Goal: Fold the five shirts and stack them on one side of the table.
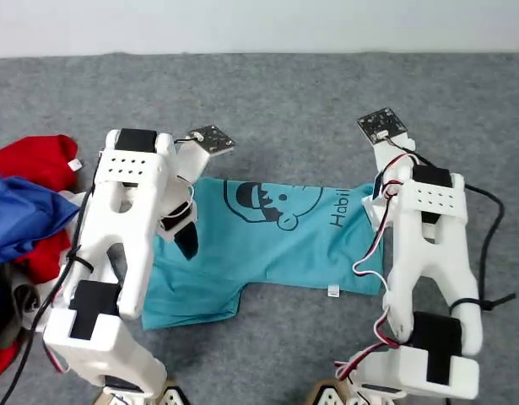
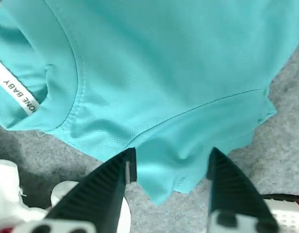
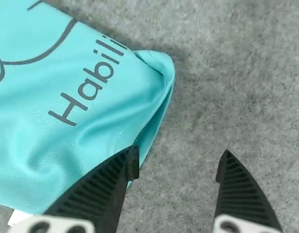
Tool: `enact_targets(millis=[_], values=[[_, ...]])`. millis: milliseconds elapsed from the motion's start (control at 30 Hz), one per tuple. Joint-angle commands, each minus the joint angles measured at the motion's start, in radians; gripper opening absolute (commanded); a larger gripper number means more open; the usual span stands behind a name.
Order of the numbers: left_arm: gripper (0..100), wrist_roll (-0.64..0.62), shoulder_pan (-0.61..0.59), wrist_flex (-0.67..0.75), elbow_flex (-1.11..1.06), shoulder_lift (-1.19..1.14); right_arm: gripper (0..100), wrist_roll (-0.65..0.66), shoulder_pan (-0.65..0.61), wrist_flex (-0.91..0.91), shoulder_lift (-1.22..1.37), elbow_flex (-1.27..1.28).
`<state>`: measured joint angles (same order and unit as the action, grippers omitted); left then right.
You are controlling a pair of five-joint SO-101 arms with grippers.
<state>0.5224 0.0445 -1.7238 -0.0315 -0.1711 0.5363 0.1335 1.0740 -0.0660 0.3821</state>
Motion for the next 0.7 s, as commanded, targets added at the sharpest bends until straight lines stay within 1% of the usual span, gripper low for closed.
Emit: enact_targets(millis=[0,67,133,233,300,367,467,533,667], values=[[26,-0.011,0.008,-0.032,0.022,0.031,26.3,-0.009,-0.002,-0.008,-0.004,-0.058],[26,-0.026,0.008,-0.025,0.024,0.048,26.3,-0.011,-0.005,-0.008,-0.002,-0.058],[26,-0.107,0.0,0.032,0.038,0.049,26.3,-0.011,-0.008,-0.018,-0.001,-0.058],[25,-0.261,-0.025,0.187,0.042,0.028,26.2,-0.011,-0.041,-0.065,0.002,-0.054],[20,-0.338,-0.031,0.307,0.042,0.0,26.0,-0.012,-0.065,-0.101,0.012,-0.057],[14,-0.39,-0.031,0.396,0.044,-0.046,21.2,-0.021,-0.087,-0.136,0.044,-0.074],[5,-0.411,-0.032,0.483,0.045,-0.13,7.6,-0.058,-0.097,-0.166,0.125,-0.133],[1,-0.411,-0.034,0.528,0.045,-0.195,0.9,-0.061,-0.101,-0.168,0.199,-0.192],[2,-0.413,-0.034,0.539,0.11,-0.325,1.7,-0.061,-0.093,-0.163,0.354,-0.299]])
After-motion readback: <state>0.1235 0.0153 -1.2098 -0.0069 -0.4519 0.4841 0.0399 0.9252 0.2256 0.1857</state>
